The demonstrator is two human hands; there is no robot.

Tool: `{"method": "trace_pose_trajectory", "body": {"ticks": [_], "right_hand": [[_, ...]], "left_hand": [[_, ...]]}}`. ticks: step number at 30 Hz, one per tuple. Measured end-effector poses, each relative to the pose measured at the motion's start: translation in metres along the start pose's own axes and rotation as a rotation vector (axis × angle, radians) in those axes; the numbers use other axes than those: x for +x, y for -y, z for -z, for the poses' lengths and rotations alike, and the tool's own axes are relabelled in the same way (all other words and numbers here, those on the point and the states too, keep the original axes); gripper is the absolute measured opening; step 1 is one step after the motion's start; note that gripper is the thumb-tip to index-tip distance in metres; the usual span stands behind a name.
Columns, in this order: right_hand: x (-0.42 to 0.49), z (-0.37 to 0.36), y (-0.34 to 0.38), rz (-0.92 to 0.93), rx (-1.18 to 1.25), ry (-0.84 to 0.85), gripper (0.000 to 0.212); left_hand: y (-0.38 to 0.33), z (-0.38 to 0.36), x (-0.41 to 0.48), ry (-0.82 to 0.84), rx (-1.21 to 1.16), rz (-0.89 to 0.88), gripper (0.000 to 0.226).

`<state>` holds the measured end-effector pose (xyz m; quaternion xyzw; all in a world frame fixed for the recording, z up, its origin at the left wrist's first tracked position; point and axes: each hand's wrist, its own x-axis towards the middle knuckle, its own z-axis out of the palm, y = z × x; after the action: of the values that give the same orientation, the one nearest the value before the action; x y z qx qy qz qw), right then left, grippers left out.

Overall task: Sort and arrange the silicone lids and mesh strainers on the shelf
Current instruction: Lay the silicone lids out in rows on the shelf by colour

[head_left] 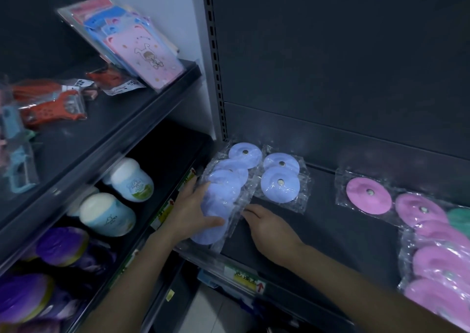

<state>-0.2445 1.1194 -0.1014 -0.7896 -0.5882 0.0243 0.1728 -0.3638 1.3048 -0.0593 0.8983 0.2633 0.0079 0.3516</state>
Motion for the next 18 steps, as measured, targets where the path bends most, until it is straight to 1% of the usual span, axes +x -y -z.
{"method": "trace_pose_trajectory", "body": {"ticks": [2, 4, 5, 7, 10, 12, 15, 18], "right_hand": [[-0.002, 0.011, -0.004, -0.022, -0.007, -0.046, 0.034], [-0.008, 0.020, -0.010, -0.070, -0.028, -0.072, 0.031], [-0.012, 0.024, -0.014, -0.108, -0.042, -0.070, 0.033], [-0.019, 0.033, -0.024, -0.199, -0.071, -0.052, 0.036], [-0.034, 0.053, -0.040, -0.275, -0.138, -0.051, 0.041], [-0.047, 0.070, -0.049, -0.330, -0.134, -0.075, 0.040], [-0.071, 0.089, -0.064, -0.418, -0.112, -0.142, 0.042], [-0.095, 0.110, -0.077, -0.517, -0.055, -0.142, 0.046]], "left_hand": [[-0.013, -0.003, 0.002, -0.009, 0.039, -0.042, 0.097], [-0.026, -0.008, 0.006, 0.001, 0.086, -0.089, 0.105], [-0.035, -0.011, 0.008, 0.013, 0.101, -0.115, 0.106], [-0.049, -0.018, 0.012, 0.039, 0.135, -0.148, 0.100], [-0.072, -0.032, 0.018, 0.033, 0.220, -0.258, 0.102], [-0.089, -0.039, 0.020, 0.032, 0.255, -0.318, 0.096], [-0.121, -0.049, 0.018, 0.044, 0.232, -0.361, 0.079], [-0.152, -0.062, 0.020, 0.052, 0.236, -0.413, 0.068]]}}
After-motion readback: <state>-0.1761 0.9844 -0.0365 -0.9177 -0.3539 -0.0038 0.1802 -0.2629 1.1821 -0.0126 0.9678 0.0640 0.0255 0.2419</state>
